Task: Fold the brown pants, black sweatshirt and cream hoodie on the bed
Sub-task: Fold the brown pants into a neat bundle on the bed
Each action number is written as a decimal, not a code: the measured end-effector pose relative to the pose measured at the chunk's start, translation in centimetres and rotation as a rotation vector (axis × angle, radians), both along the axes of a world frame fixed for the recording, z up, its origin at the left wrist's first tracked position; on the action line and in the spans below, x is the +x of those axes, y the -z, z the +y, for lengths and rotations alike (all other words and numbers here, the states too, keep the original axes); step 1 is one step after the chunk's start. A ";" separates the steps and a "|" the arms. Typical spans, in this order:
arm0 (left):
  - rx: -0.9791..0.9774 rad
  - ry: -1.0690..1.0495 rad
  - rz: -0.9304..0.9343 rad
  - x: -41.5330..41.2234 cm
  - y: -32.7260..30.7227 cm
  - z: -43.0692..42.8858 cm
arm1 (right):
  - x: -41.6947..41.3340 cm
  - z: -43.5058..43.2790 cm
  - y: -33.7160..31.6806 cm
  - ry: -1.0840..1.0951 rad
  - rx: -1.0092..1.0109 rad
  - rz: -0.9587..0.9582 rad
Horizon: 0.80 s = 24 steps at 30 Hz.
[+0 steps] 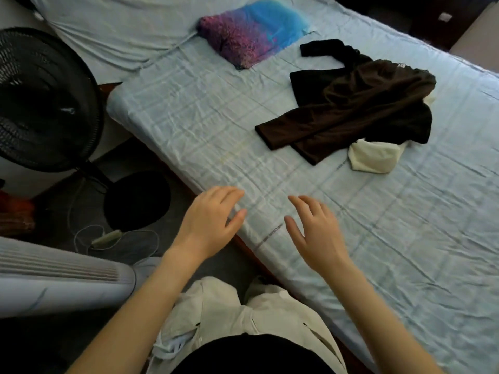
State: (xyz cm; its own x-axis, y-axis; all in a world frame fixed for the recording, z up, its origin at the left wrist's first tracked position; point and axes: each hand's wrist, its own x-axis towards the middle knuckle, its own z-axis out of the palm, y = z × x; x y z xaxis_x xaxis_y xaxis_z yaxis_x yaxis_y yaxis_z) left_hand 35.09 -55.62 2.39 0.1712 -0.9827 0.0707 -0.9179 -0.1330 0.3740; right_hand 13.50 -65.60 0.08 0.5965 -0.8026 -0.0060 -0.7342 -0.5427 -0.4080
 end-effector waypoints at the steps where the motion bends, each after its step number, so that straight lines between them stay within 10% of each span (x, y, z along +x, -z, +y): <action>1: -0.012 0.000 -0.008 0.8 -0.4 -1.6 | 0.6 -1.7 -0.4 -0.005 -0.014 -0.009; 24: 0.101 0.542 0.037 26.6 3.7 -31.8 | 24.1 -20.4 2.6 0.467 0.036 0.014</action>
State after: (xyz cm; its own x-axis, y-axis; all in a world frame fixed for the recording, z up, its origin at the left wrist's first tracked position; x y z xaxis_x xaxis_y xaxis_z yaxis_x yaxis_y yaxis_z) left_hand 61.67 -87.39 -1.35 -0.3606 -0.9324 -0.0245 -0.8511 0.3182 0.4175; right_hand 37.63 -86.04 -2.56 0.1710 -0.9843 -0.0440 -0.9020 -0.1385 -0.4089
